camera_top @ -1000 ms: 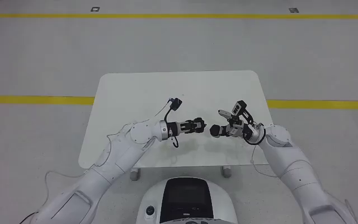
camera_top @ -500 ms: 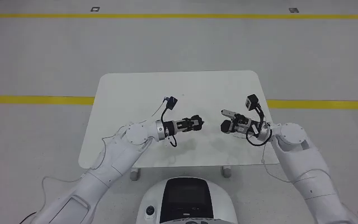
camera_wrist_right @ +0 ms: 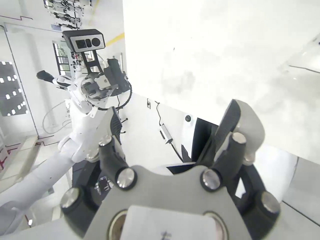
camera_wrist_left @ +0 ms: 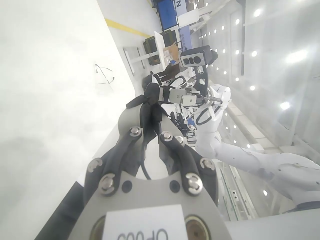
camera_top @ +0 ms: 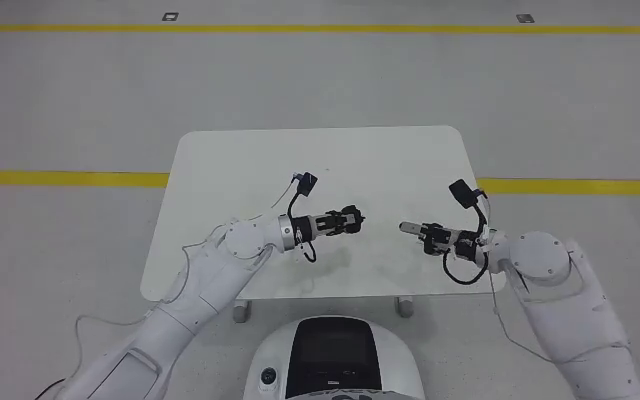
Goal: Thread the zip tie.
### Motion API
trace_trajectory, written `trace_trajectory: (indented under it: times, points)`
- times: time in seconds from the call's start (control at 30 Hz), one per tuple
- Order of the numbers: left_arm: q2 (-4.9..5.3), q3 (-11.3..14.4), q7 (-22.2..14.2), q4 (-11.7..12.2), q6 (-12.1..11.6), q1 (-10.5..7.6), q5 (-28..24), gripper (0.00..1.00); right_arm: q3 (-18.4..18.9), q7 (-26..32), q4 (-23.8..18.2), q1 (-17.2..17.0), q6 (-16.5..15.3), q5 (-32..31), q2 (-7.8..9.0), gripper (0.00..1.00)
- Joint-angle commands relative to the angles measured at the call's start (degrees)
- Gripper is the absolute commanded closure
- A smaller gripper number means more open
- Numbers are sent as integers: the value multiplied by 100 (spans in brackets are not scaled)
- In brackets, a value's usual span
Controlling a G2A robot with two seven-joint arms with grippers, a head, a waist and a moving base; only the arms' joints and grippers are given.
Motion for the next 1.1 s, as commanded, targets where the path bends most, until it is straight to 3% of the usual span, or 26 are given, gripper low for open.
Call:
trace_trajectory:
  times: [0.0, 0.23, 0.37, 0.73, 0.8, 0.9, 1.07]
  points:
    - [0, 0, 0, 0, 0, 0, 0, 100, -4, -125, -5, -10, 14, -121, 1, 0]
    - [0, 0, 0, 0, 0, 0, 0, 100, -513, -797, -589, -32, 717, -1645, 2, 0]
    - [0, 0, 0, 0, 0, 0, 0, 100, -781, -1071, -480, -98, 728, -2488, -35, 0]
    - [0, 0, 0, 0, 0, 0, 0, 100, -781, -1082, -453, -97, 728, -2463, -46, 0]
    - [0, 0, 0, 0, 0, 0, 0, 100, -826, -1210, -431, -111, 603, -2578, -50, 0]
    - [0, 0, 0, 0, 0, 0, 0, 100, -894, -974, -454, -10, 453, -2843, -34, 0]
    - [0, 0, 0, 0, 0, 0, 0, 100, -1177, 110, -402, 600, 342, -3702, -1, 0]
